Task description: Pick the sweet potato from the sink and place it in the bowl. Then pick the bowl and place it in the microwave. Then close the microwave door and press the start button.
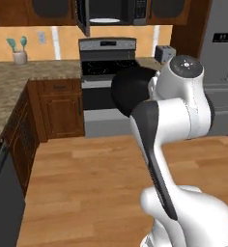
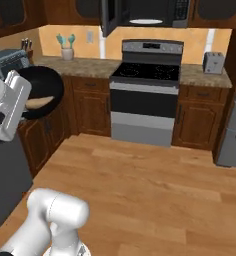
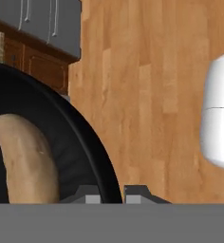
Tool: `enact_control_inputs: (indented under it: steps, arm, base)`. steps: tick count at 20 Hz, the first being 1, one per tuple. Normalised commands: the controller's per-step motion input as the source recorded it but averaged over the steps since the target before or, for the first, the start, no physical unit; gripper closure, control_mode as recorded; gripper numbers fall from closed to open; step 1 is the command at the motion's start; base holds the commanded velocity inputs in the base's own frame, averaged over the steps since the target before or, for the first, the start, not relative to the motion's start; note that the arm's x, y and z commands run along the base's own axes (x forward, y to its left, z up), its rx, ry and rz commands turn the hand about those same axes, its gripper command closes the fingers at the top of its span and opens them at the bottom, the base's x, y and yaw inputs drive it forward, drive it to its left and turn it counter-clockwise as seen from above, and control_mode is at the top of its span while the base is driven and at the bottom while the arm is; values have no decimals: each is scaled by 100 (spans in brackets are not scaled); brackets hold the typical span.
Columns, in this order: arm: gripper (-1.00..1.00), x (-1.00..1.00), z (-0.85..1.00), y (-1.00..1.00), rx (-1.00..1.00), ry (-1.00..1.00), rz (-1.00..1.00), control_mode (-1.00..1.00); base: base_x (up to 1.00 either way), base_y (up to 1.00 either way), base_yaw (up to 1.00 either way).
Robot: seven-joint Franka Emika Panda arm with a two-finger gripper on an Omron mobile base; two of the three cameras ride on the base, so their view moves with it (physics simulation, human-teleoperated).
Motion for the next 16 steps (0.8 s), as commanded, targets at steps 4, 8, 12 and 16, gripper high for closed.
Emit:
enact_control_inputs:
  steps: [4, 8, 12, 16]
  arm:
    - [100, 0, 0, 0, 0, 0, 0, 100]
    - [100, 0, 0, 0, 0, 0, 0, 100]
    - [100, 0, 0, 0, 0, 0, 0, 100]
    - [100, 0, 0, 0, 0, 0, 0, 100]
  base:
    - [64, -100, -1]
    - [63, -100, 23]
    - [68, -100, 32]
    - [100, -95, 38]
